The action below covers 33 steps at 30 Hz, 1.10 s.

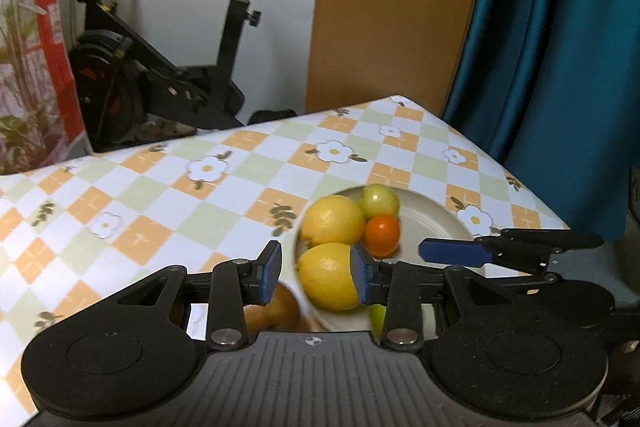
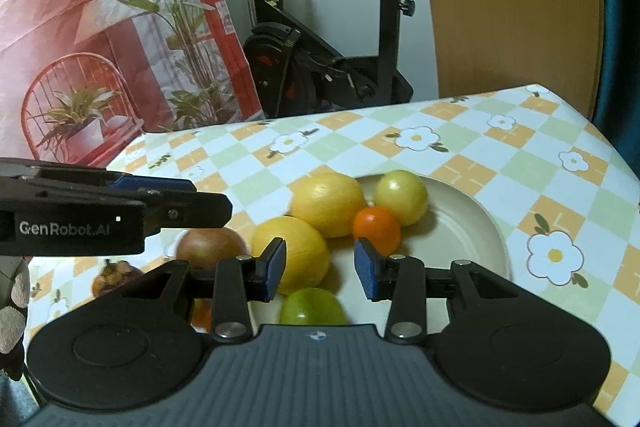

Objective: Organize fruits
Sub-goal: 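Withdraw the left tool from the plate toward the dark purple mangosteen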

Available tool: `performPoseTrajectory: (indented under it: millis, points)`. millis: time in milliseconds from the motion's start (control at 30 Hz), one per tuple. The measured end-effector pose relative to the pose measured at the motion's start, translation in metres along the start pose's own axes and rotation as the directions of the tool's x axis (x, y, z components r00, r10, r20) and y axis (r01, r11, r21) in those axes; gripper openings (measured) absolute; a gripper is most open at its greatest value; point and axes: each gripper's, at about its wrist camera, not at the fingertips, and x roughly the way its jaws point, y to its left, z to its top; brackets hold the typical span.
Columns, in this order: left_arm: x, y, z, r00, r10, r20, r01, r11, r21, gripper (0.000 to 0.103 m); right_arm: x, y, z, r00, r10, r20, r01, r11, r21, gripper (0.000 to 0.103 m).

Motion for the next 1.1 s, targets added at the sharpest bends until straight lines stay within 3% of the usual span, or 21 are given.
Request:
performPoseTrajectory:
  millis: [467,1100]
  points:
    - [-0.054,0.032,-0.027,0.993,0.087,0.078,-0.084,0.996,-0.034,0.04,-0.012,0.054,-0.01,0.998,0.06,0.025,-0.058,0.996,-0.071,0.045]
    - [-0.081,0.061,-0.055,0.986,0.153,0.07,-0.145,0.983,-0.111,0.041,-0.007,0.083,-0.028,0.996,0.079,-0.03,-0.083,0.987,-0.137,0.051]
